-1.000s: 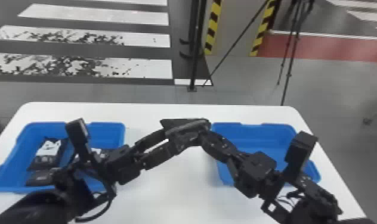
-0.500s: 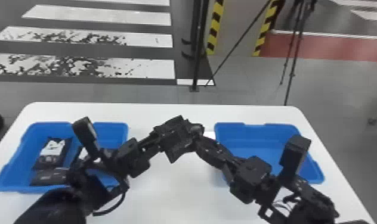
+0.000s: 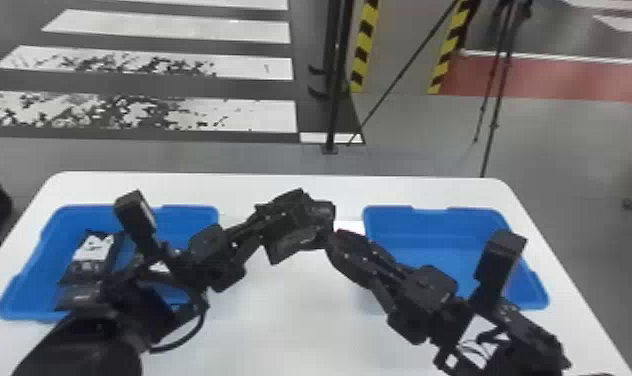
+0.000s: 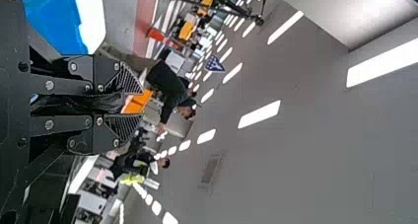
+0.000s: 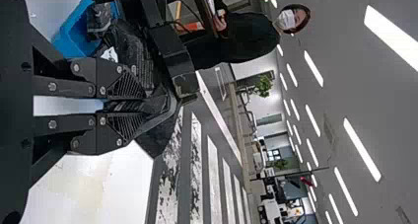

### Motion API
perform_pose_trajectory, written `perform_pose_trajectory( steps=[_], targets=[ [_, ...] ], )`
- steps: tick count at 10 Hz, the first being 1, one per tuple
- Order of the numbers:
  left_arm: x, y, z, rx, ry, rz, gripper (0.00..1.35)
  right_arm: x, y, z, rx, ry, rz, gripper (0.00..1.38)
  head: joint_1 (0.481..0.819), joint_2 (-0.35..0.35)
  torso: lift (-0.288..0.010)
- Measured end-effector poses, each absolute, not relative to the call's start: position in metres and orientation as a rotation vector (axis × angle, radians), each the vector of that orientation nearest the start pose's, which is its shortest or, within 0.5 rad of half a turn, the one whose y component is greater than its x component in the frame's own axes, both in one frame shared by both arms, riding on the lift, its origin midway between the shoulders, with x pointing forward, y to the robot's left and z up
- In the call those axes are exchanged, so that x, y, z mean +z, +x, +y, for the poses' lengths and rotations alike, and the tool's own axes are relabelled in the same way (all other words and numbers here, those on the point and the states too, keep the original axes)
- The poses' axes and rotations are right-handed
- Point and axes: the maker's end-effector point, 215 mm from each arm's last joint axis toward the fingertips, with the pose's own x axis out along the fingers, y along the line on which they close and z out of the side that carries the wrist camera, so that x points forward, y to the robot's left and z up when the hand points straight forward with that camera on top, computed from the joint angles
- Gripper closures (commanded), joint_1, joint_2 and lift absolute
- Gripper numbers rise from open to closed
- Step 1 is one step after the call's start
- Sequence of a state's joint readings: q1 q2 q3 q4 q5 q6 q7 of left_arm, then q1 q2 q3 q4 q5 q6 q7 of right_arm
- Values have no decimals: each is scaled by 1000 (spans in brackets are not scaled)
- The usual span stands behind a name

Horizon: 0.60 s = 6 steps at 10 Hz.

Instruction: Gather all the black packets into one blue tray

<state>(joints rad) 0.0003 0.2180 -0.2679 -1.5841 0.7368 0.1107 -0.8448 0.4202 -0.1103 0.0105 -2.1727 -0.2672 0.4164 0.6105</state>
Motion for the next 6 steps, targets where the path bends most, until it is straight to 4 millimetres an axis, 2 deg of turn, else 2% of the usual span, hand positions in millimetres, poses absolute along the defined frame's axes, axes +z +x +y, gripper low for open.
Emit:
perform_pose_trajectory(
  steps=[1,2,4,6],
  targets=[
    [-295,475,33,-1066,-539,-38,1205,-329,414,-95,714,256,188,35,695,-80,-110],
    [-294,481,51,-1035,-503,-66,1205,-331,416,-110,680,274,180,134,695,-75,-110],
    [-298,489,100,-950,-438,-101,1205,-338,416,-154,589,277,173,220,695,-71,-110],
    [-311,495,167,-835,-310,-97,1205,-350,406,-193,507,275,192,225,695,-41,-110]
  ],
)
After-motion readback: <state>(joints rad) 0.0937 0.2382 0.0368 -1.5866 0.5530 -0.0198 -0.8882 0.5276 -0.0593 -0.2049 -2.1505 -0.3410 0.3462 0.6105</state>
